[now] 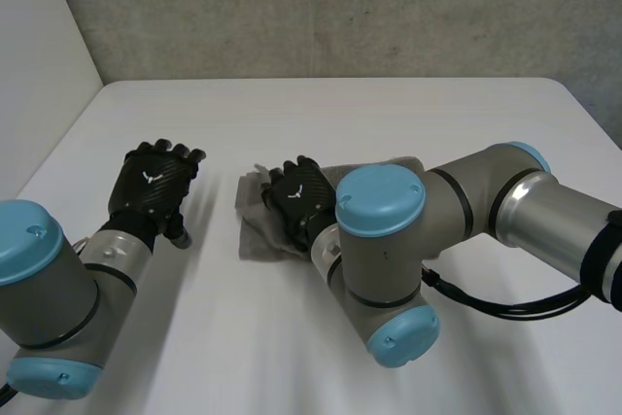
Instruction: Fold the towel.
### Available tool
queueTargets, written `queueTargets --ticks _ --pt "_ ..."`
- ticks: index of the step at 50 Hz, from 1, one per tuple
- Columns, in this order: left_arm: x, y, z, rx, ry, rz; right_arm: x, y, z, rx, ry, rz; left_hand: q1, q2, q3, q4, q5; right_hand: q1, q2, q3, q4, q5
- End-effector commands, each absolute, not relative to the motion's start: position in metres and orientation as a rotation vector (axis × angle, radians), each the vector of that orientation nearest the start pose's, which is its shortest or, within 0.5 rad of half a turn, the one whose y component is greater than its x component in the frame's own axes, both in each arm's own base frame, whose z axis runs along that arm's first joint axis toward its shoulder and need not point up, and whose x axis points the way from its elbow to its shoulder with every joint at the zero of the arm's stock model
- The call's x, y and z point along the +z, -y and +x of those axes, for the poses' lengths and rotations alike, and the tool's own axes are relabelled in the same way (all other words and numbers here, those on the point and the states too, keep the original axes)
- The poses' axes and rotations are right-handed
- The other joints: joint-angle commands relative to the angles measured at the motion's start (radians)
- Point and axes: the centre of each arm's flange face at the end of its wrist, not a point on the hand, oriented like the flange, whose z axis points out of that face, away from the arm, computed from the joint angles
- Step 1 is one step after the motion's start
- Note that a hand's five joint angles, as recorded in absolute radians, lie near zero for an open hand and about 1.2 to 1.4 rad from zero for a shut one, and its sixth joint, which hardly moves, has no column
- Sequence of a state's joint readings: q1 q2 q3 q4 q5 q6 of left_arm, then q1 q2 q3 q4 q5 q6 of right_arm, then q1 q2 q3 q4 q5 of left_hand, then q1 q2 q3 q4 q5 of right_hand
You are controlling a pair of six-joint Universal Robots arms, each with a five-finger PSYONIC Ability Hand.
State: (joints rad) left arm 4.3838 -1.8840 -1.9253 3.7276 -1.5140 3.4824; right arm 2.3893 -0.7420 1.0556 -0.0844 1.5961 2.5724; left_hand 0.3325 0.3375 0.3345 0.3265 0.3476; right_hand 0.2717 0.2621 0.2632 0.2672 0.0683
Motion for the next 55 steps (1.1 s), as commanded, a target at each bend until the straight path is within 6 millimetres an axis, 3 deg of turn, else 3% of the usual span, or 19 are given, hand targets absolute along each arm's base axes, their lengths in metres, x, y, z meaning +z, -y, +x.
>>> queueTargets --ticks 1,3,4,6,7,12,18,19,21,22,24,28,32,33,34,35,36,39,55 --pt "0.157 0.265 -0.235 -2.149 -2.184 0.829 0.188 0.24 0.39 -1.973 -1.876 -1.385 -0.037 -0.042 -0.039 -0.031 -0.226 -0.072 -0.063 -0.064 -0.068 -0.043" --pt "0.157 0.266 -0.235 -2.153 -2.18 0.828 0.2 0.261 0.355 -2.001 -1.979 -1.3 -0.037 -0.042 -0.039 -0.031 -0.226 -0.063 -0.054 -0.055 -0.059 -0.035" --pt "0.157 0.265 -0.235 -2.155 -2.179 0.827 0.2 0.261 0.355 -2.001 -1.979 -1.3 -0.037 -0.042 -0.039 -0.031 -0.226 -0.063 -0.054 -0.055 -0.059 -0.035" --pt "0.157 0.266 -0.235 -2.156 -2.177 0.827 0.196 0.269 0.327 -1.969 -2.083 -1.263 -0.037 -0.042 -0.039 -0.031 -0.226 -0.025 -0.016 -0.017 -0.021 0.003" --pt "0.157 0.265 -0.235 -2.158 -2.177 0.831 0.196 0.269 0.327 -1.969 -2.084 -1.263 -0.037 -0.042 -0.039 -0.031 -0.226 -0.025 -0.016 -0.017 -0.021 0.004" --pt "0.157 0.261 -0.241 -2.167 -2.175 0.855 0.156 0.268 0.289 -1.823 -2.25 -1.27 -0.037 -0.042 -0.039 -0.031 -0.226 0.101 0.11 0.109 0.105 0.129" --pt "0.155 0.257 -0.245 -2.167 -2.182 0.877 0.133 0.283 0.262 -1.785 -2.32 -1.232 -0.037 -0.042 -0.039 -0.031 -0.226 0.414 0.424 0.423 0.419 0.443" --pt "0.154 0.256 -0.245 -2.166 -2.183 0.883 0.133 0.283 0.262 -1.785 -2.32 -1.232 -0.037 -0.042 -0.039 -0.031 -0.226 0.415 0.425 0.424 0.42 0.444" --pt "0.154 0.256 -0.245 -2.164 -2.184 0.883 0.13 0.289 0.26 -1.794 -2.332 -1.22 -0.037 -0.042 -0.039 -0.031 -0.226 0.818 0.828 0.827 0.823 0.847" --pt "0.154 0.256 -0.245 -2.164 -2.186 0.882 0.13 0.289 0.26 -1.794 -2.332 -1.22 -0.037 -0.042 -0.039 -0.031 -0.226 0.82 0.83 0.829 0.825 0.849" --pt "0.155 0.257 -0.245 -2.165 -2.184 0.878 0.133 0.295 0.262 -1.816 -2.325 -1.21 -0.037 -0.042 -0.039 -0.031 -0.226 1.118 1.128 1.127 1.123 1.147" --pt "0.156 0.256 -0.245 -2.174 -2.181 0.875 0.143 0.299 0.264 -1.853 -2.306 -1.177 -0.037 -0.042 -0.039 -0.031 -0.226 1.125 1.134 1.133 1.129 1.153" --pt "0.158 0.256 -0.245 -2.179 -2.176 0.873 0.165 0.299 0.27 -1.906 -2.255 -1.118 -0.037 -0.042 -0.039 -0.031 -0.226 1.125 1.134 1.133 1.129 1.153" --pt "0.159 0.255 -0.246 -2.182 -2.174 0.874 0.17 0.299 0.269 -1.904 -2.254 -1.086 -0.037 -0.042 -0.039 -0.031 -0.226 0.704 0.714 0.713 0.709 0.733" --pt "0.159 0.255 -0.246 -2.185 -2.173 0.878 0.17 0.299 0.269 -1.904 -2.254 -1.085 -0.037 -0.042 -0.039 -0.031 -0.226 0.7 0.709 0.708 0.704 0.729" --pt "0.159 0.255 -0.246 -2.185 -2.173 0.878 0.172 0.296 0.269 -1.88 -2.256 -1.054 -0.037 -0.042 -0.039 -0.031 -0.226 0.348 0.358 0.357 0.353 0.377" --pt "0.159 0.254 -0.247 -2.184 -2.174 0.88 0.173 0.292 0.271 -1.863 -2.243 -1.02 -0.037 -0.042 -0.039 -0.031 -0.226 0.272 0.282 0.281 0.277 0.301" --pt "0.157 0.254 -0.246 -2.178 -2.179 0.88 0.169 0.283 0.272 -1.814 -2.249 -0.974 -0.04 -0.045 -0.042 -0.034 -0.229 0.248 0.257 0.256 0.252 0.277" --pt "0.154 0.253 -0.246 -2.168 -2.187 0.888 0.13 0.277 0.267 -1.636 -2.335 -1.041 -0.037 -0.042 -0.039 -0.031 -0.226 0.309 0.319 0.318 0.314 0.338"
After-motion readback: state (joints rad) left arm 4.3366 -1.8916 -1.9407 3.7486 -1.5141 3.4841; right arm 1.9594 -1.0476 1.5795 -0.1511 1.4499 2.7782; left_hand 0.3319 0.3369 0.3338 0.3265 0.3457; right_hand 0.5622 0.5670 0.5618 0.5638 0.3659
